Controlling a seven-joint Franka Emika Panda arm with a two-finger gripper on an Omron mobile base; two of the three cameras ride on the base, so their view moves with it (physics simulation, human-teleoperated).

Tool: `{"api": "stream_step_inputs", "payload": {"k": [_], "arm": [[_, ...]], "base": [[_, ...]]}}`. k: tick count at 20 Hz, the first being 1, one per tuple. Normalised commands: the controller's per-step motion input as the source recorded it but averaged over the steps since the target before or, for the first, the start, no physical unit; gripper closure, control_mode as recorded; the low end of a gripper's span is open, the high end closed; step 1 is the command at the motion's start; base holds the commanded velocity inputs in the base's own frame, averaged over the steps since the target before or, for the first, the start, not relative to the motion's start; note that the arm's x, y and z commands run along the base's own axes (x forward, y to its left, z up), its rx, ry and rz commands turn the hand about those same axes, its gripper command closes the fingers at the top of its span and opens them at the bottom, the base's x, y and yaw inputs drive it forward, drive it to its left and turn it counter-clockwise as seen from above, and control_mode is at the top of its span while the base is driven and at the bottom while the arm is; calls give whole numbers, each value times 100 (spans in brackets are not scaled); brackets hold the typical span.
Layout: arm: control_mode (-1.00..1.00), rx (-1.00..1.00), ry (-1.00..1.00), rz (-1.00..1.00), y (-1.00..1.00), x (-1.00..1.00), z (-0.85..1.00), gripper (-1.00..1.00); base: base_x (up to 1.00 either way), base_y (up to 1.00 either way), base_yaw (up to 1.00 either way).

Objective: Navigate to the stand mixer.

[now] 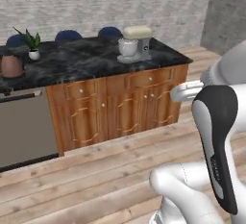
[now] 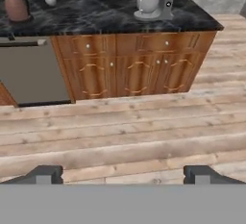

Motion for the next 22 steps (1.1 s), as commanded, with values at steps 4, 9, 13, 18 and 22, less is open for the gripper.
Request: {"api": "stream_step_inputs", "payload": {"k": [4, 9, 13, 18, 22], "arm": [[100, 0, 0, 0, 0, 0, 0, -100], [100, 0, 0, 0, 0, 0, 0, -100], [100, 0, 0, 0, 0, 0, 0, -100], [100, 0, 0, 0, 0, 0, 0, -100], [100, 0, 0, 0, 0, 0, 0, -100]], "base": [[100, -64, 51], [100, -92, 32], [93, -100, 4], [100, -19, -7], [100, -4, -4]]}}
